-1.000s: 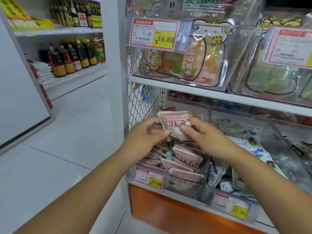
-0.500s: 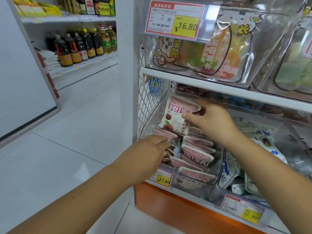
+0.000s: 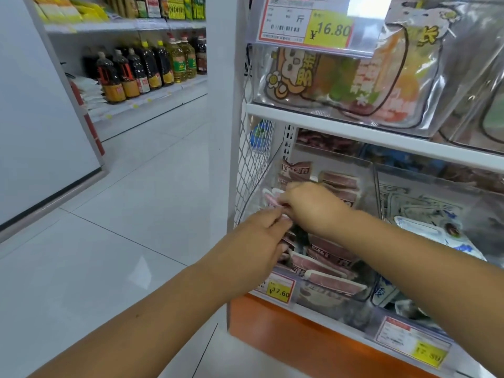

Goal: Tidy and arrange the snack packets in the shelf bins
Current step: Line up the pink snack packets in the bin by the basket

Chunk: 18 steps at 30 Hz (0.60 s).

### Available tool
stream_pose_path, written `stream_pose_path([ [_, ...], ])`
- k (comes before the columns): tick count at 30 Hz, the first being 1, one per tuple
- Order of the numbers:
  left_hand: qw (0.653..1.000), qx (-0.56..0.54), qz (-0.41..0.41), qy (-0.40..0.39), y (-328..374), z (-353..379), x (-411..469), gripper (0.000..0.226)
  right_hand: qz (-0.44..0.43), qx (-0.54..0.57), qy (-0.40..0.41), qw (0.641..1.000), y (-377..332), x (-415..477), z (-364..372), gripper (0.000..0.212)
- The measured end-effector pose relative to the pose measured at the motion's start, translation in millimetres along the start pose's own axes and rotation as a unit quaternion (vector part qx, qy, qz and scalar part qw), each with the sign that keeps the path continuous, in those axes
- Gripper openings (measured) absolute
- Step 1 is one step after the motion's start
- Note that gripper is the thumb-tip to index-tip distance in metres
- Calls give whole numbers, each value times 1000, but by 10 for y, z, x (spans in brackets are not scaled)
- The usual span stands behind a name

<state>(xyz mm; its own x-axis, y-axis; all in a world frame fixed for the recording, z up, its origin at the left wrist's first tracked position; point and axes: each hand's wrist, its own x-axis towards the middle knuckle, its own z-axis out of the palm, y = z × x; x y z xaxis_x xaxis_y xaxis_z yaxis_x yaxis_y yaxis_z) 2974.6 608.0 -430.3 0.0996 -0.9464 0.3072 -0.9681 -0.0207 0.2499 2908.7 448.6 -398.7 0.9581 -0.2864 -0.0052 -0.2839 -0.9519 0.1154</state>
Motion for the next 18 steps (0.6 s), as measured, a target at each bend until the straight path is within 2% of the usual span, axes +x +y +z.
stream_pose_path([
  [2,1000,0,-17,4,17,12,-1,51,12,10,-59,998,-9,106,12,3],
  [5,999,6,-42,-1,41,29,7,57,17,80,-128,988,127,115,-141,15],
  [6,999,9,-48,-8,46,29,21,57,31,122,-113,986,204,83,-218,18],
  [8,998,15,-58,-26,47,44,88,58,96,194,-24,976,398,18,-356,18],
  [10,995,28,-75,-54,45,81,199,60,142,175,44,973,607,34,-368,22],
  [11,994,33,-86,-65,41,100,269,60,149,160,42,975,694,82,-338,25],
  [15,991,52,-104,-70,45,125,499,58,163,139,-52,975,859,351,-148,31],
  [18,991,70,-88,-71,77,75,559,51,159,161,-45,973,893,490,-89,25],
])
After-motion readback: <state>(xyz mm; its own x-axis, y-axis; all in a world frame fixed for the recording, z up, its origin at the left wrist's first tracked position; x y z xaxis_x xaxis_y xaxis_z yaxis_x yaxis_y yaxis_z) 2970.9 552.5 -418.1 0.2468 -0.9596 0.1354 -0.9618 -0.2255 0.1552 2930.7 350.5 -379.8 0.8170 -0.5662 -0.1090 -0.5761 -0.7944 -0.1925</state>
